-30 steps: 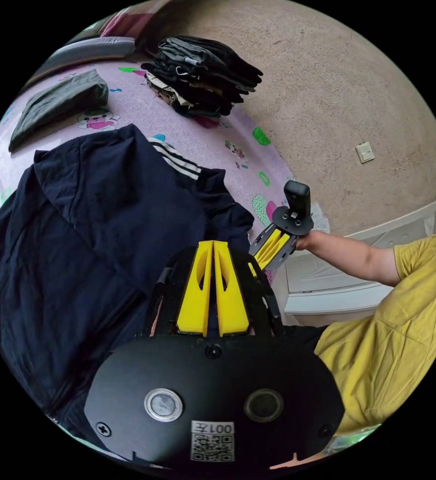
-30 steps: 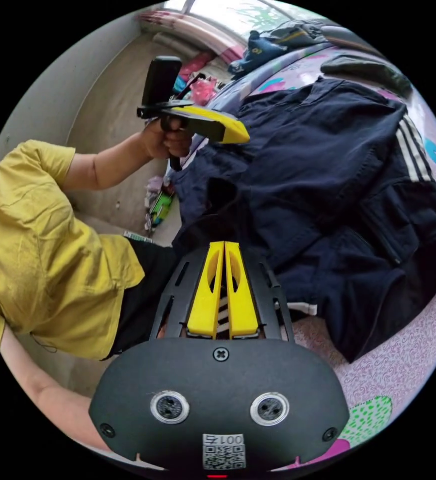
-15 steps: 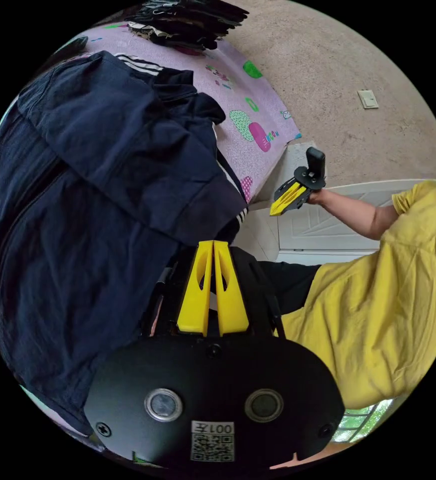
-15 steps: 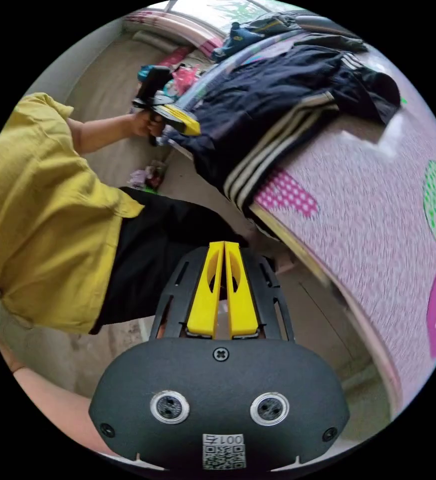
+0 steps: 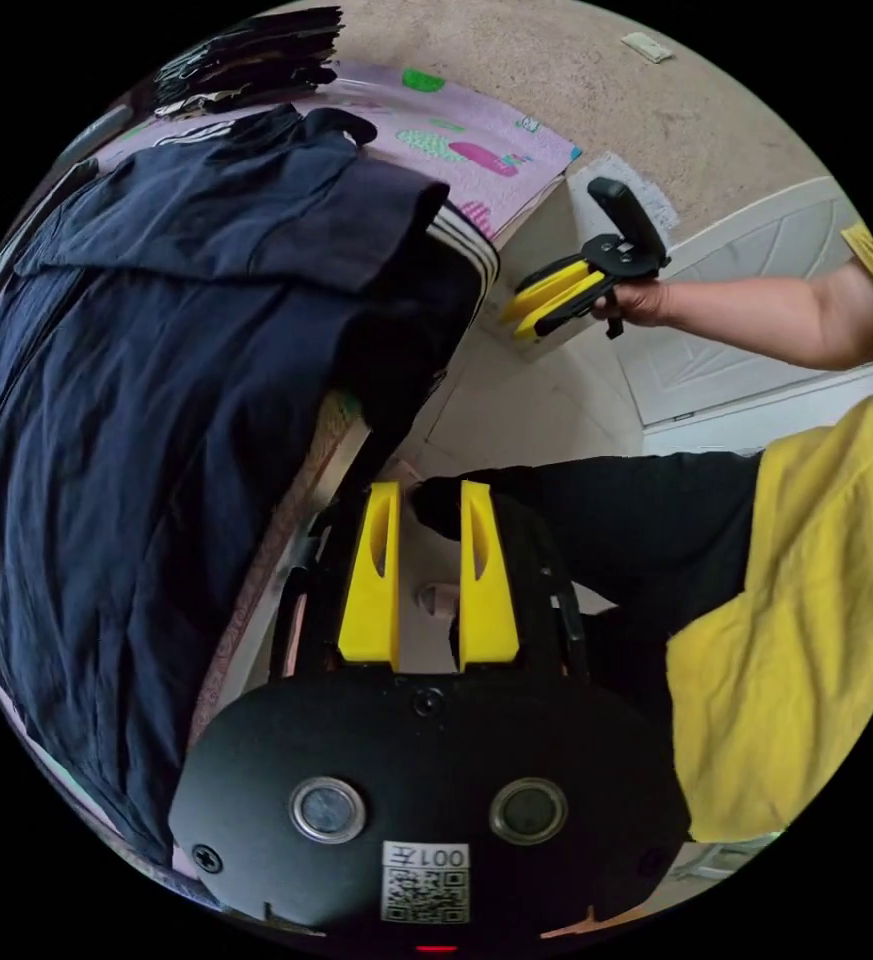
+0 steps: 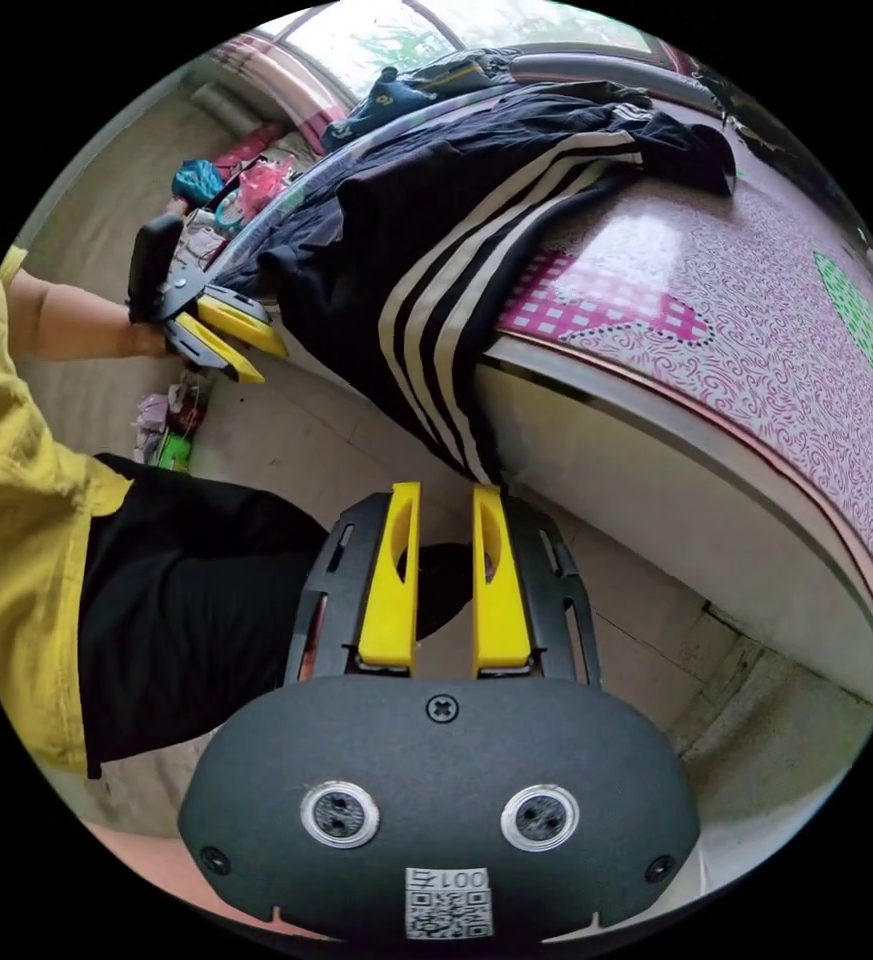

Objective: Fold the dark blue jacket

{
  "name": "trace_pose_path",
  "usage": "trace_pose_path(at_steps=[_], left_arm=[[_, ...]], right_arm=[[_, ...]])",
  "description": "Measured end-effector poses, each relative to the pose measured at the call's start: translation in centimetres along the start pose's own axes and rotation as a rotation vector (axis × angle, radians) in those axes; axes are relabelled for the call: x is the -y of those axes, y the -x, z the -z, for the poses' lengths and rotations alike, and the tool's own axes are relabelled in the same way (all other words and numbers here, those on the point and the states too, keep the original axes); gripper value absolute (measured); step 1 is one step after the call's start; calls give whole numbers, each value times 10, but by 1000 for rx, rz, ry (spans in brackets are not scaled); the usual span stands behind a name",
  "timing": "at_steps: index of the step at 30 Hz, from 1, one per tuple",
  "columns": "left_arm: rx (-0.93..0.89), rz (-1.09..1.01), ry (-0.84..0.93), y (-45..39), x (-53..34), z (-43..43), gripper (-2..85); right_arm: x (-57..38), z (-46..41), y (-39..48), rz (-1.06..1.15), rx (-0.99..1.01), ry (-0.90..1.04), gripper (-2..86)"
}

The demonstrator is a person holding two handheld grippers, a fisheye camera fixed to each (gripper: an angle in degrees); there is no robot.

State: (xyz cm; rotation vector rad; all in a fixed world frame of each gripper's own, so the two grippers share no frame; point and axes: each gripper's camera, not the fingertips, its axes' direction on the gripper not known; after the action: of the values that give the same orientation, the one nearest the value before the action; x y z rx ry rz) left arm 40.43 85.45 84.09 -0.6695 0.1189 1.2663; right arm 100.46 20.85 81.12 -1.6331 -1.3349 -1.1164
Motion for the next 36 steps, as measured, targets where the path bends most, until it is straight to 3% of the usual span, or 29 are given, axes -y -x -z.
trace_pose_path(at_steps=[11,18,26,30,36], left_arm=[[190,-56,-137,-21,-45,-96,41],[255,-49,-160,-29,-66,-160,60],[290,65,-229,-16,-63,-187,59],[317,61,-220,-18,-56,-187,0],[113,25,-192,-31,-72,-151,-14]], right_arm=[[-15,-26,85,21,-197,-51,89],[-12,-64,79,33,-239,13,125],[3,-87,47,41,-129,-105,76],[0,-89,41,47,-72,-93,24],[-29,-60,49,152,182,25,4]])
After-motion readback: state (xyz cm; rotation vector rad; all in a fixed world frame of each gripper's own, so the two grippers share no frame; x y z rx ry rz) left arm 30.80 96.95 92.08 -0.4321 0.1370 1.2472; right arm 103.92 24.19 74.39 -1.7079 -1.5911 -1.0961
